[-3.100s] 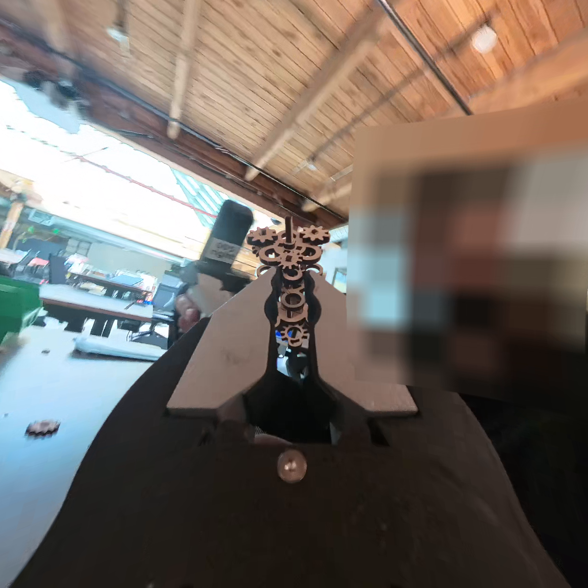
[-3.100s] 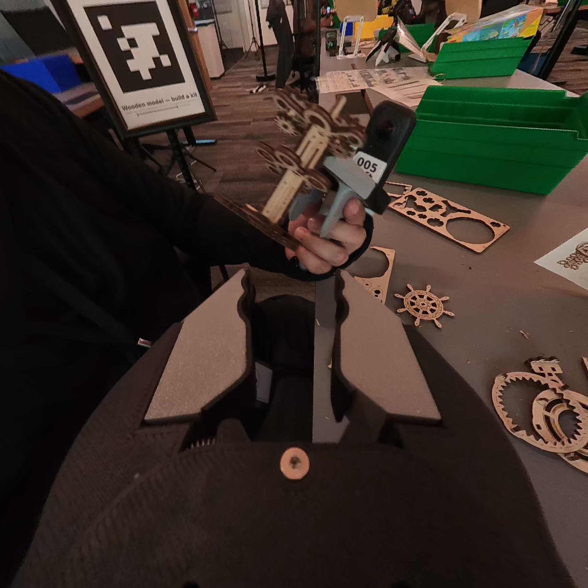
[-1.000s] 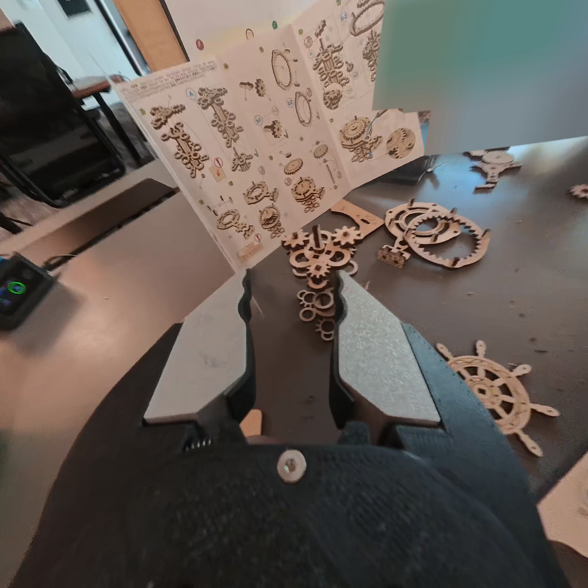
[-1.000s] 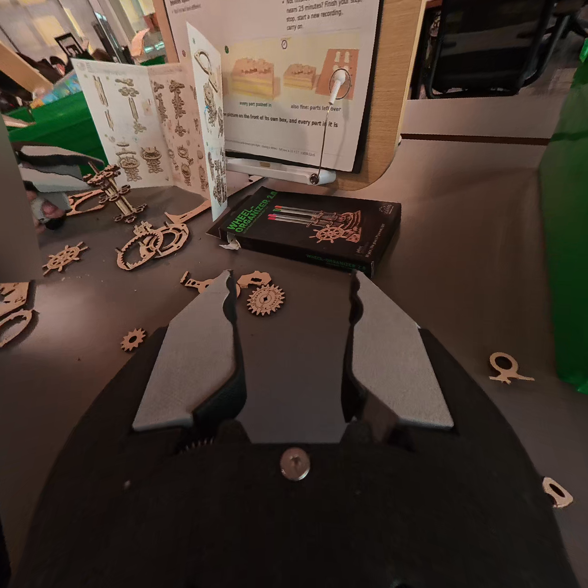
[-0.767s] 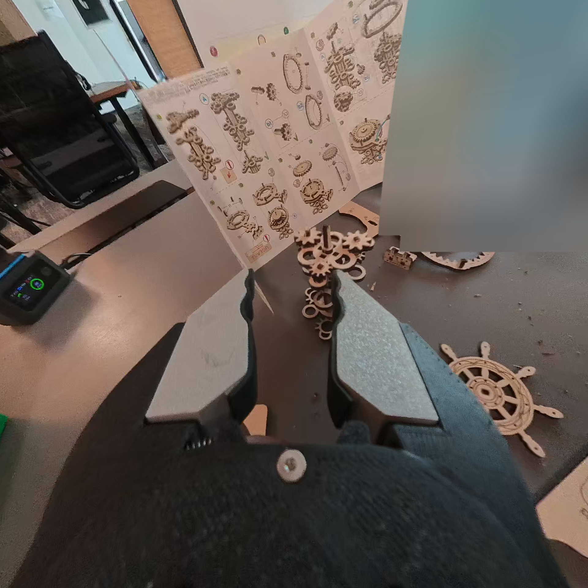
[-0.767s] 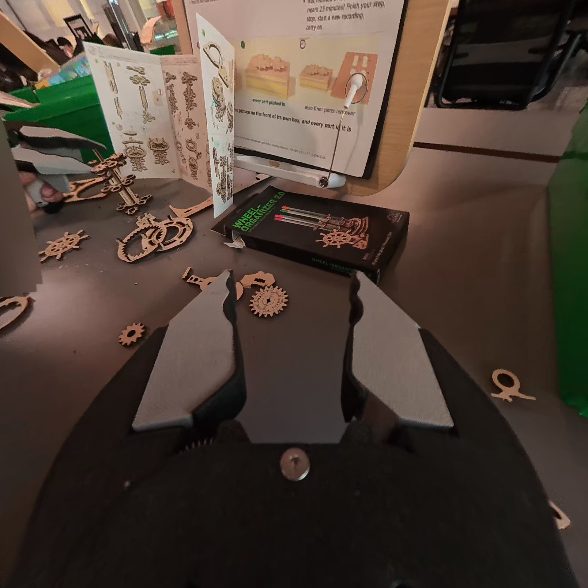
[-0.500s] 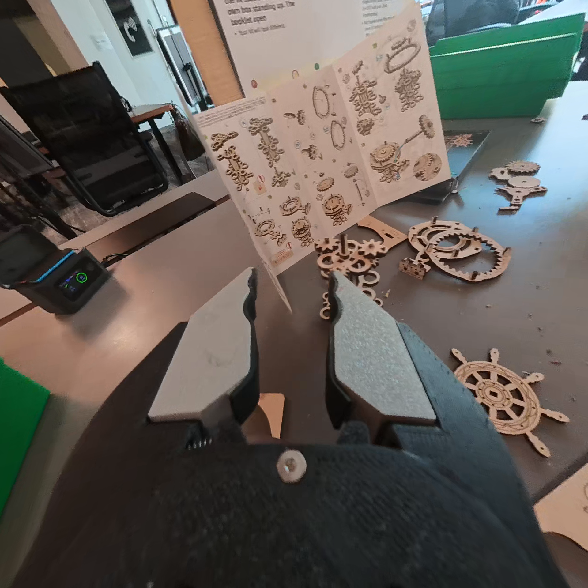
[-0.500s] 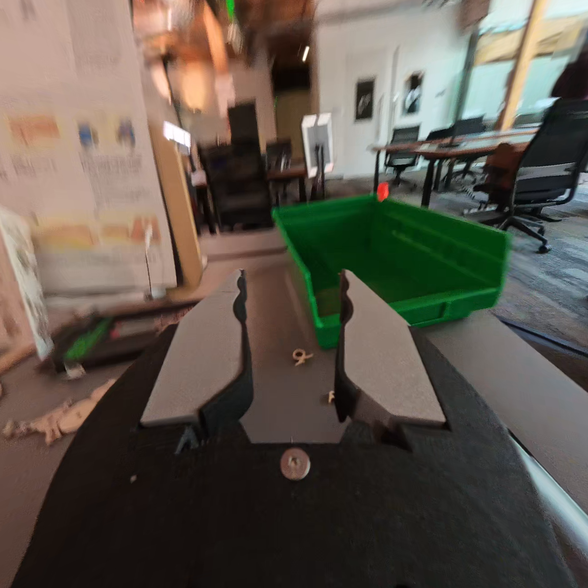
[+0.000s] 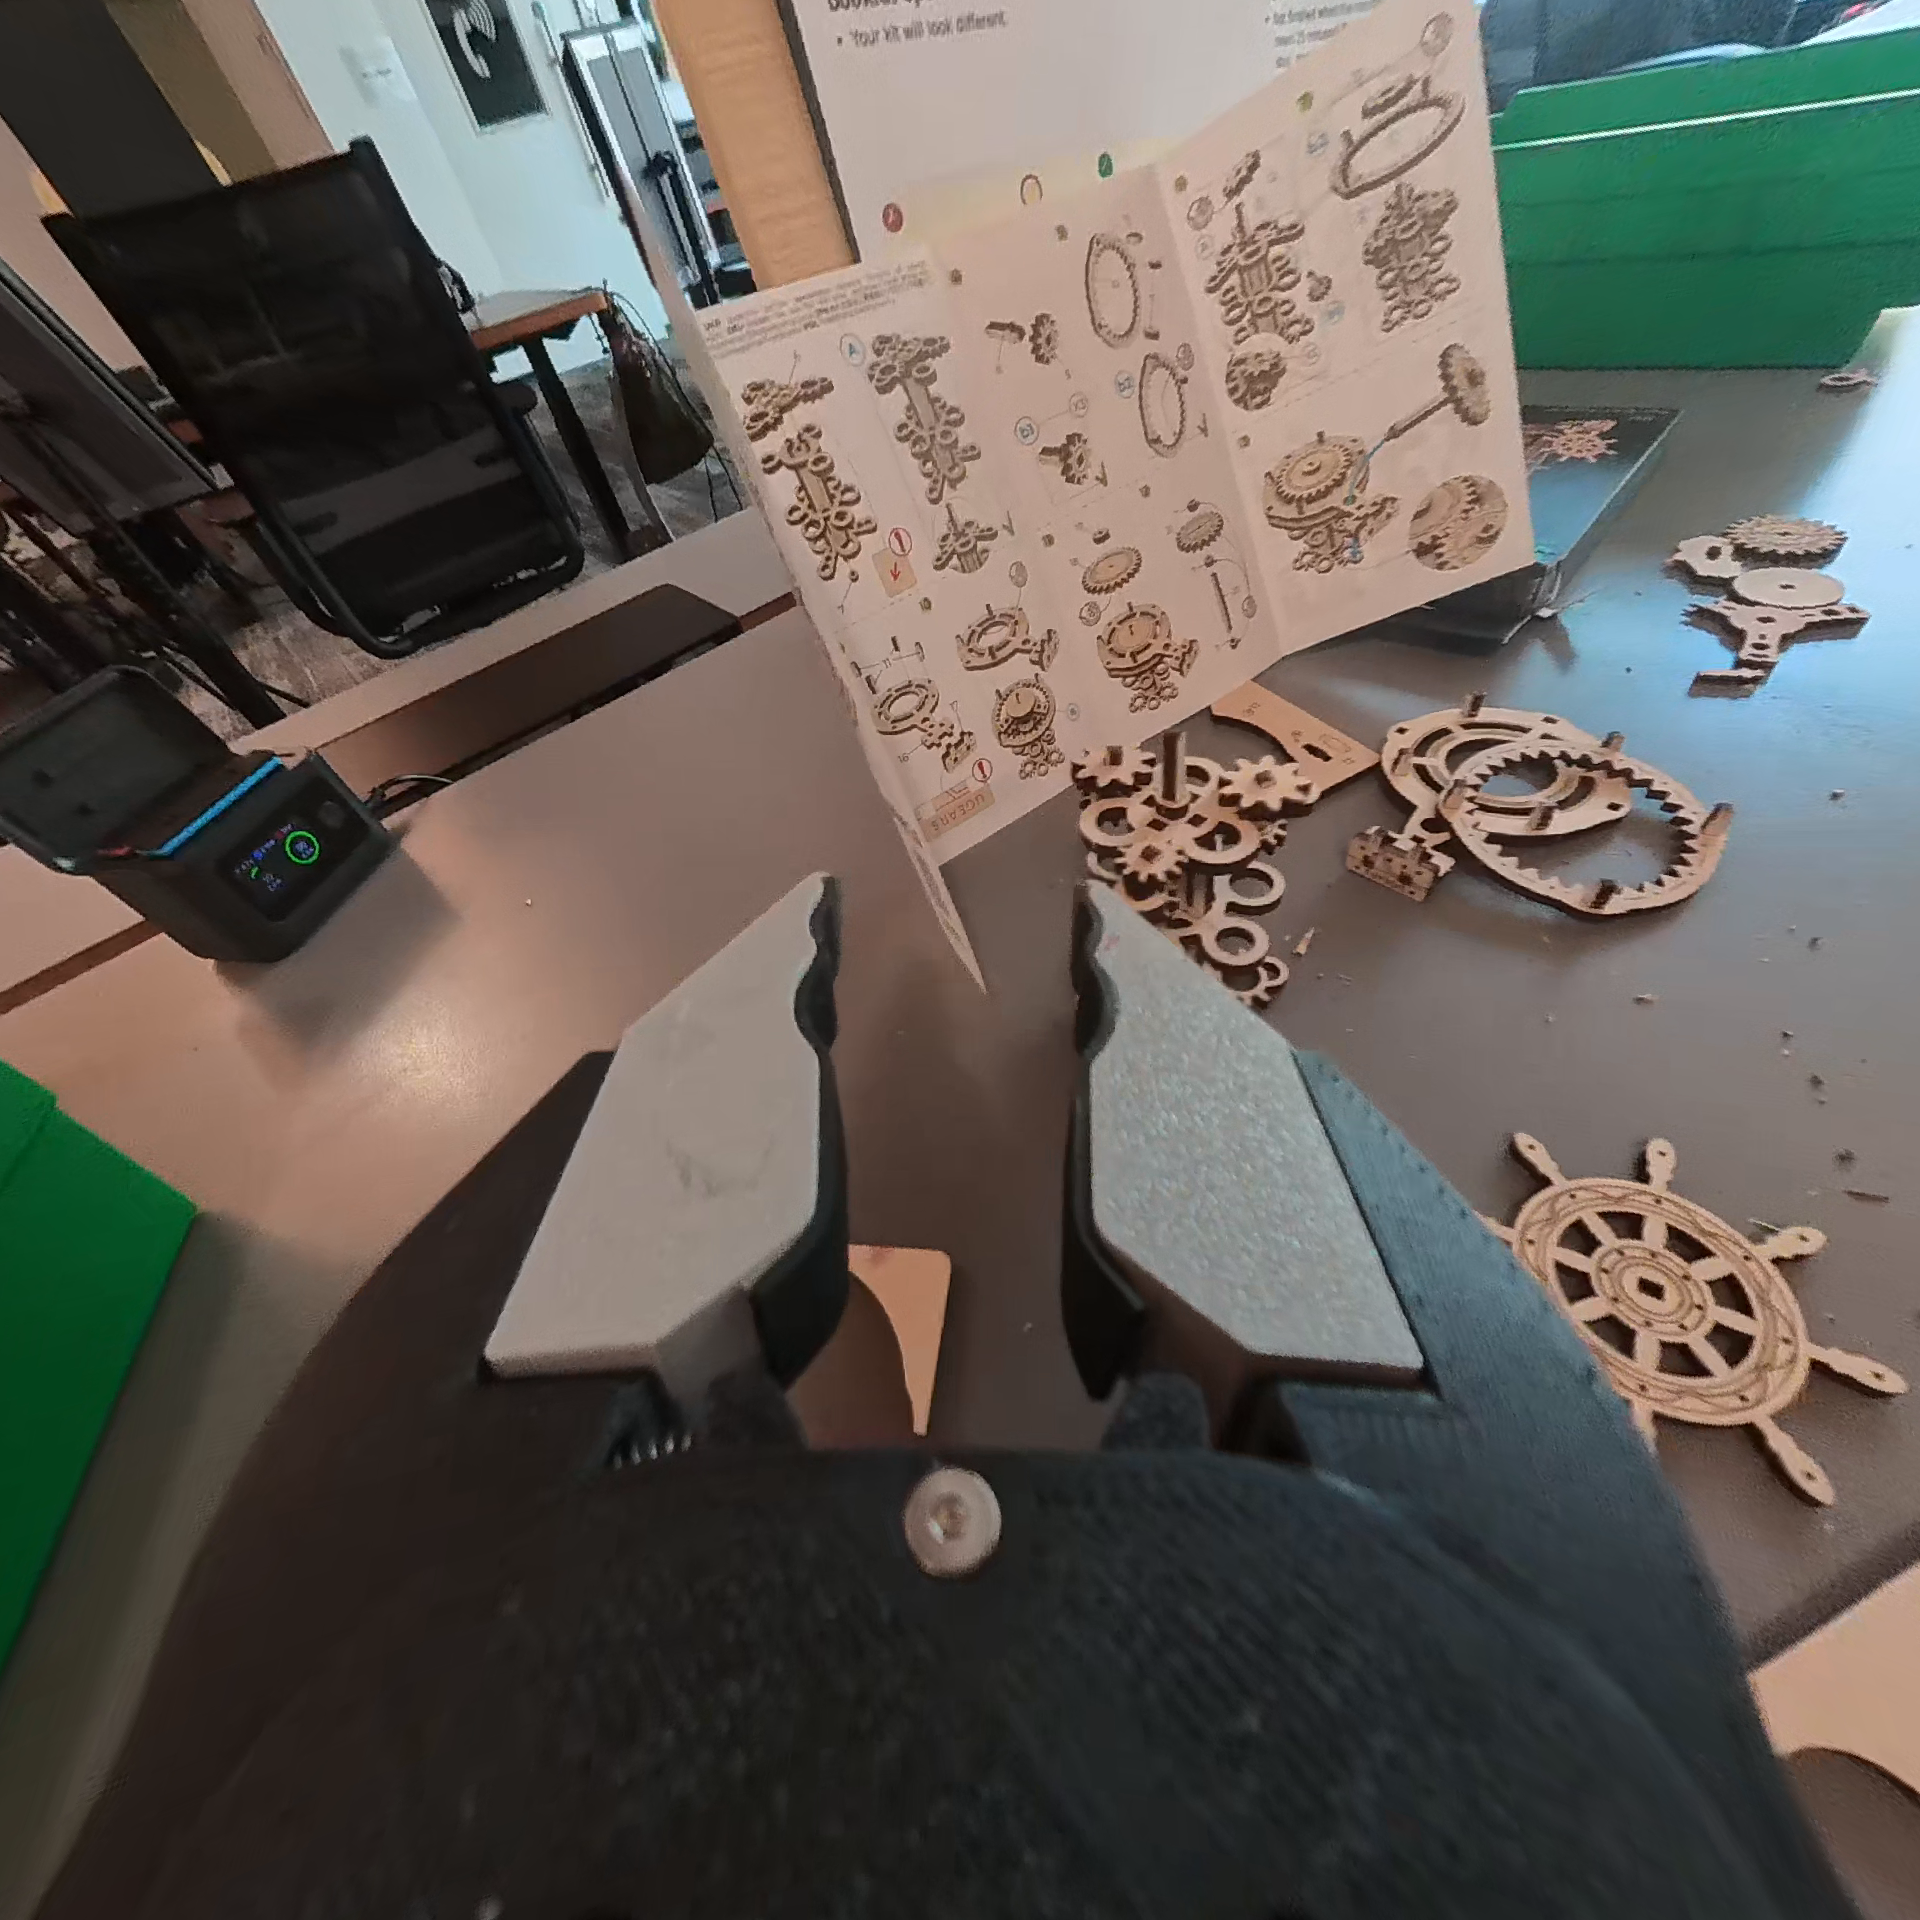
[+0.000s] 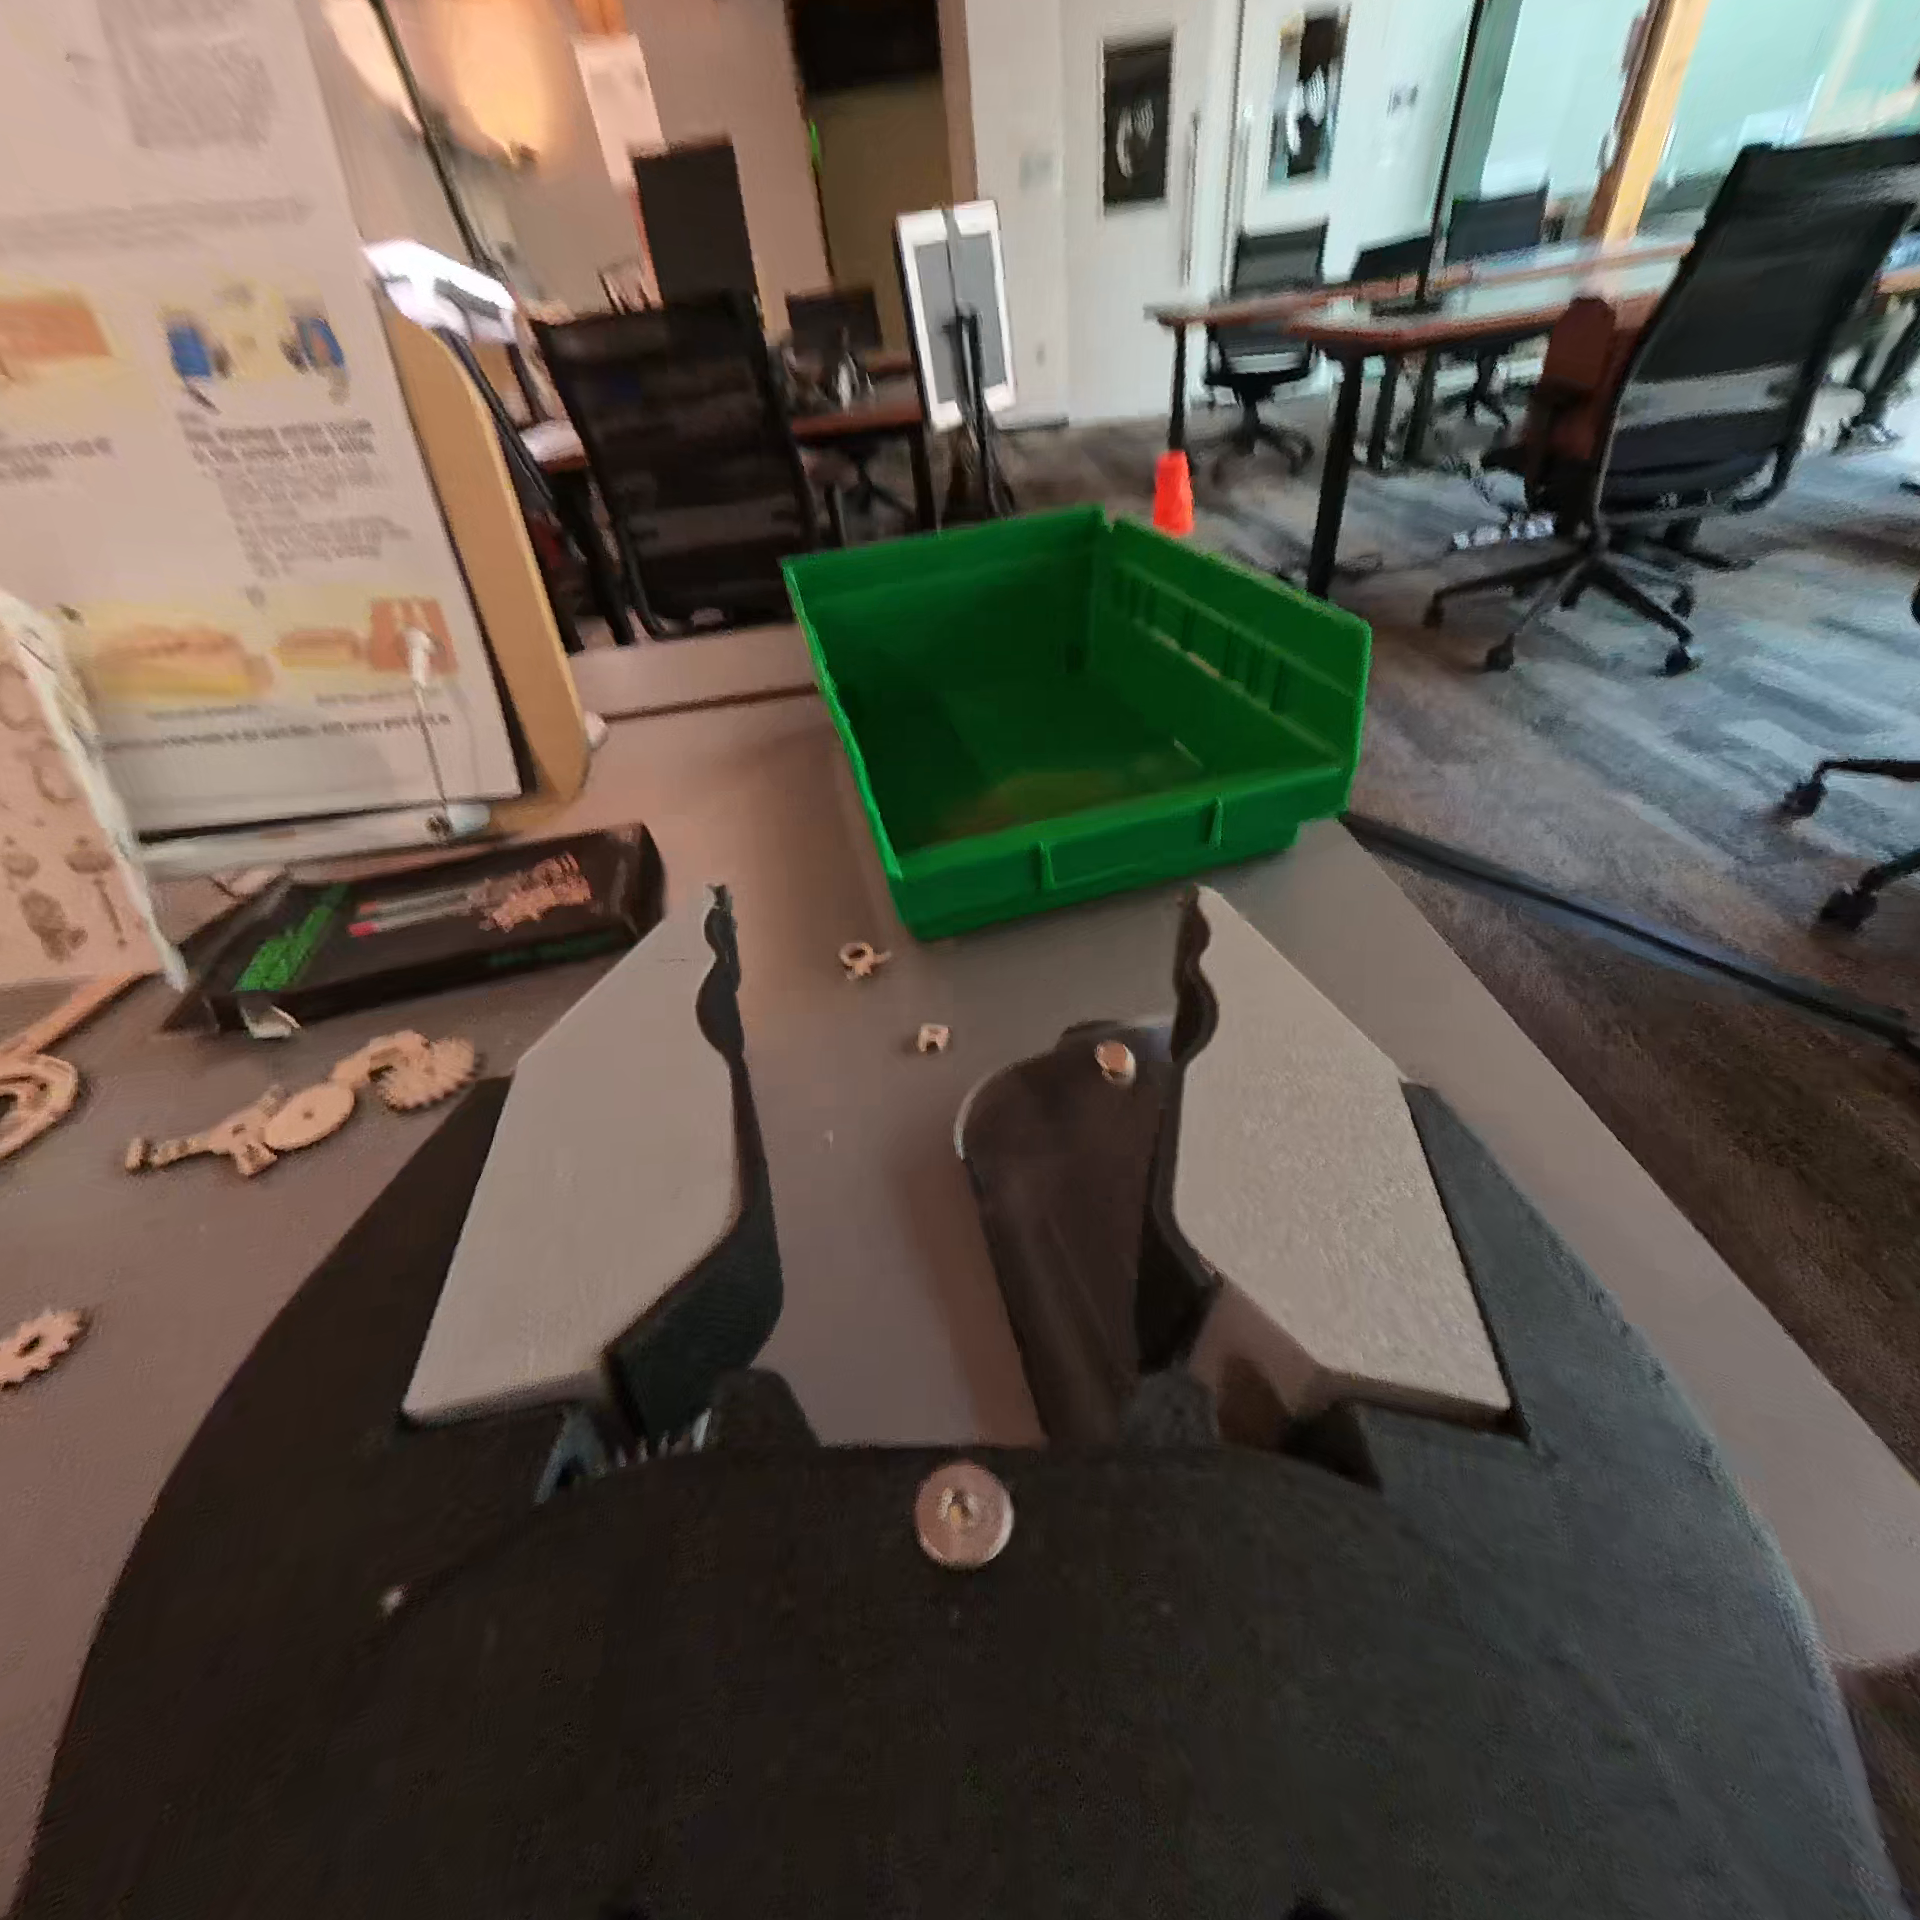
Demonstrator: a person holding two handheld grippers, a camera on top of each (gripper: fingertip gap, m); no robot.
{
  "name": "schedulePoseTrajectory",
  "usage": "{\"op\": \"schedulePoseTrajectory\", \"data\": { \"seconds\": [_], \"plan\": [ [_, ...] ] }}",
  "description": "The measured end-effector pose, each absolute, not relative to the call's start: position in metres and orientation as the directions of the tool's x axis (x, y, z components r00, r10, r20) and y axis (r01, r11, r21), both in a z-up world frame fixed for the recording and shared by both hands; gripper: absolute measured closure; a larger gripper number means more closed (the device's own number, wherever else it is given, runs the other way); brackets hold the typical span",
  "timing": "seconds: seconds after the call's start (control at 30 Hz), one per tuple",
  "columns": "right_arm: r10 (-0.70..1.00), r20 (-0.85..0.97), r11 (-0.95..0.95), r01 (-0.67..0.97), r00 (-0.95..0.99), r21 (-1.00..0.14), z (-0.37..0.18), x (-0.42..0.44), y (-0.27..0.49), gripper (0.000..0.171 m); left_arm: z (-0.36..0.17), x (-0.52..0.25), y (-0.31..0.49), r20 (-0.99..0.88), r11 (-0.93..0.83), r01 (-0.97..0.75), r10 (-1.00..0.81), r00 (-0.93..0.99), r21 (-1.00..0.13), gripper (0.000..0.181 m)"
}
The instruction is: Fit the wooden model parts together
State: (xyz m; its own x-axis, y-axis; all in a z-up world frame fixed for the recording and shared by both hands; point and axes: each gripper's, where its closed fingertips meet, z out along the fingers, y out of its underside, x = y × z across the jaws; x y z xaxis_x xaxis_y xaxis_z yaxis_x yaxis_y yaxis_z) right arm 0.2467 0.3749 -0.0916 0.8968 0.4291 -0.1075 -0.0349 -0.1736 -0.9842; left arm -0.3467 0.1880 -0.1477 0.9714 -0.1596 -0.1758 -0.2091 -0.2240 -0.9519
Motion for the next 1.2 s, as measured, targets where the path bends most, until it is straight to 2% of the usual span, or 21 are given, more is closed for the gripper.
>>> {"op": "schedulePoseTrajectory", "data": {
  "seconds": [0.07,0.2,0.33,0.43,0.47,0.57,0.6,0.73,0.8,0.93,1.03,1.1,1.17,1.2],
  "plan": [
    [0.403,-0.08,-0.276,0.038,0.912,-0.96,-0.111,0.259,0.378,0.087,-0.15,-0.347,0.187,-0.174,-0.23,-0.207,-0.157,0.972,-0.951,0.14],
    [0.504,-0.115,-0.509,0.186,0.856,-0.841,-0.16,0.271,0.37,0.076,-0.148,-0.344,0.186,-0.186,-0.224,-0.219,-0.157,0.97,-0.95,0.142],
    [0.537,-0.027,-0.556,0.33,0.843,-0.763,-0.196,0.287,0.368,0.072,-0.149,-0.344,0.187,-0.182,-0.229,-0.215,-0.157,0.971,-0.949,0.142],
    [0.524,0.085,-0.607,0.441,0.848,-0.661,-0.226,0.305,0.373,0.06,-0.152,-0.342,0.188,-0.185,-0.237,-0.219,-0.156,0.97,-0.947,0.143],
    [0.523,0.088,-0.621,0.45,0.848,-0.642,-0.232,0.308,0.375,0.05,-0.154,-0.342,0.189,-0.189,-0.247,-0.224,-0.155,0.97,-0.943,0.143],
    [0.558,0.016,-0.643,0.444,0.83,-0.624,-0.237,0.307,0.379,0.041,-0.16,-0.34,0.192,-0.213,-0.267,-0.25,-0.157,0.964,-0.931,0.143],
    [0.576,0.015,-0.634,0.457,0.817,-0.624,-0.236,0.306,0.381,0.05,-0.16,-0.338,0.192,-0.221,-0.269,-0.258,-0.16,0.962,-0.928,0.144],
    [0.625,0.013,-0.642,0.523,0.781,-0.56,-0.236,0.305,0.387,0.054,-0.164,-0.335,0.197,-0.246,-0.281,-0.283,-0.16,0.956,-0.917,0.146],
    [0.644,-0.02,-0.637,0.521,0.765,-0.568,-0.233,0.302,0.394,0.057,-0.165,-0.336,0.199,-0.25,-0.289,-0.287,-0.161,0.955,-0.913,0.147],
    [0.649,-0.277,-0.688,0.393,0.709,-0.61,-0.217,0.295,0.407,0.065,-0.164,-0.338,0.199,-0.242,-0.288,-0.278,-0.156,0.958,-0.916,0.147],
    [0.631,-0.394,-0.733,0.345,0.669,-0.587,-0.21,0.295,0.412,0.066,-0.164,-0.339,0.198,-0.246,-0.289,-0.281,-0.153,0.957,-0.915,0.147],
    [0.645,-0.35,-0.718,0.383,0.679,-0.582,-0.213,0.293,0.411,0.063,-0.165,-0.339,0.198,-0.254,-0.292,-0.289,-0.154,0.955,-0.912,0.147],
    [0.675,-0.199,-0.67,0.476,0.711,-0.57,-0.222,0.292,0.409,0.06,-0.166,-0.337,0.198,-0.267,-0.295,-0.303,-0.159,0.951,-0.906,0.148],
    [0.678,-0.112,-0.649,0.519,0.727,-0.556,-0.226,0.294,0.409,0.072,-0.167,-0.337,0.198,-0.274,-0.297,-0.312,-0.161,0.948,-0.902,0.148]
  ]
}}
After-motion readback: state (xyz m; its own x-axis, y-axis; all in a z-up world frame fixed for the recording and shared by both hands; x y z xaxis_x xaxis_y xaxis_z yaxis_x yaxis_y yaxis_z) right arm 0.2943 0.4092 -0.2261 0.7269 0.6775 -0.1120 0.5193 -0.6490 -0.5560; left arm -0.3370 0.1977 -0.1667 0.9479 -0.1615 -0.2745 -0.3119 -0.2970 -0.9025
